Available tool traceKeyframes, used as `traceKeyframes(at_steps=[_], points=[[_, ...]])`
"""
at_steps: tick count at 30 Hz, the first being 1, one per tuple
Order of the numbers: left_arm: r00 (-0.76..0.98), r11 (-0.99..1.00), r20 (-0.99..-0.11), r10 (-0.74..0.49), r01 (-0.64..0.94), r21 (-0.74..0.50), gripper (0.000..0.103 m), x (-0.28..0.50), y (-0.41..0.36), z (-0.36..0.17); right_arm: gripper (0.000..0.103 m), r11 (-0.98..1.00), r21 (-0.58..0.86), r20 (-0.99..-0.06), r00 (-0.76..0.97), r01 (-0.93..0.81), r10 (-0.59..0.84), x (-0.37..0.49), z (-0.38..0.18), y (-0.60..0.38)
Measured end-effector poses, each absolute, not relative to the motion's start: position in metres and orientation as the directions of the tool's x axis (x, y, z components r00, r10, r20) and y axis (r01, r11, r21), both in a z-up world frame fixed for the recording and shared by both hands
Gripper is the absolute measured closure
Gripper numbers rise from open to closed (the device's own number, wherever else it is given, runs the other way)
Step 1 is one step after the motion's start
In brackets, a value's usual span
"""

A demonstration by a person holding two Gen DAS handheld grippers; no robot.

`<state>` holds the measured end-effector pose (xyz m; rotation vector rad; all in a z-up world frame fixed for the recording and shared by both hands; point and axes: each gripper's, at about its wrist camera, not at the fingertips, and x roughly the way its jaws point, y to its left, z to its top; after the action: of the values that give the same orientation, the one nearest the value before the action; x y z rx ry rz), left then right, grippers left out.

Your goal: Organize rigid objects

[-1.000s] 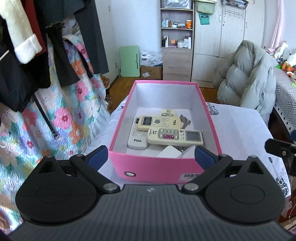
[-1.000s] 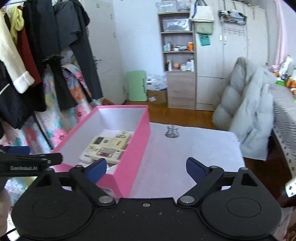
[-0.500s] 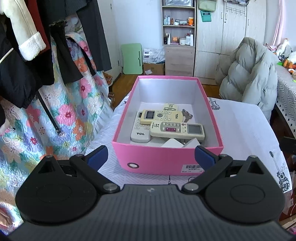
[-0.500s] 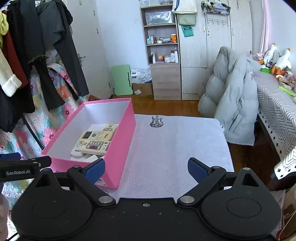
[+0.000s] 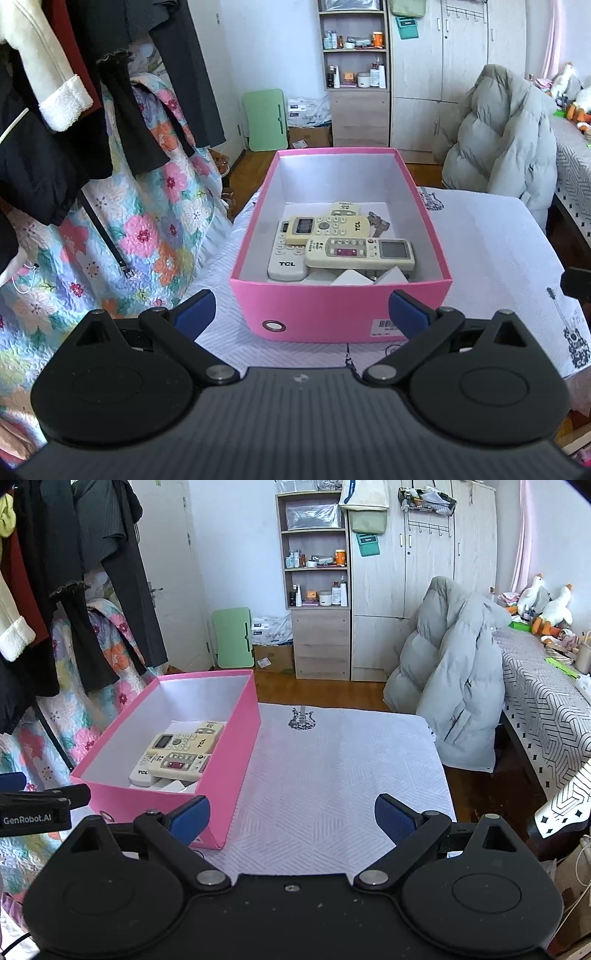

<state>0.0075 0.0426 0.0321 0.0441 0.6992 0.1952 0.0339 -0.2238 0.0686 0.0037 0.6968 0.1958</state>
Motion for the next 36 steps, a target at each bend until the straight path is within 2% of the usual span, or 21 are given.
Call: traceKeyframes(at_steps=[8,18,29,36], points=[[0.732,0.983,-0.657,0.179,-0.159,0.09,0.001,0.013,0.039,0.021,0.005,0.984,0.046,-0.642,0.75,-0.173,0.162,0.032,0.069,-0.224],[0.756,0.983,-0.629,0.182,-0.154,0.099,0.001,0.006,0.032,0.022,0.005,0.985,0.041,-0.638,0.754,-0.168,0.155,0.028,0.067,-0.225],[0.787,0.978,-0.58,0.21,-0.169,0.123,0.001,0.0,0.03,0.026,0.005,0.985,0.04,-0.592,0.791,-0.165,0.157,0.021,0.059,-0.226],[0.781,0.981,-0.593,0.196,-0.163,0.109,0.001,0.0,0.033,0.023,0.005,0.988,-0.006,-0.586,0.801,-0.153,0.12,0.019,0.052,-0.217]])
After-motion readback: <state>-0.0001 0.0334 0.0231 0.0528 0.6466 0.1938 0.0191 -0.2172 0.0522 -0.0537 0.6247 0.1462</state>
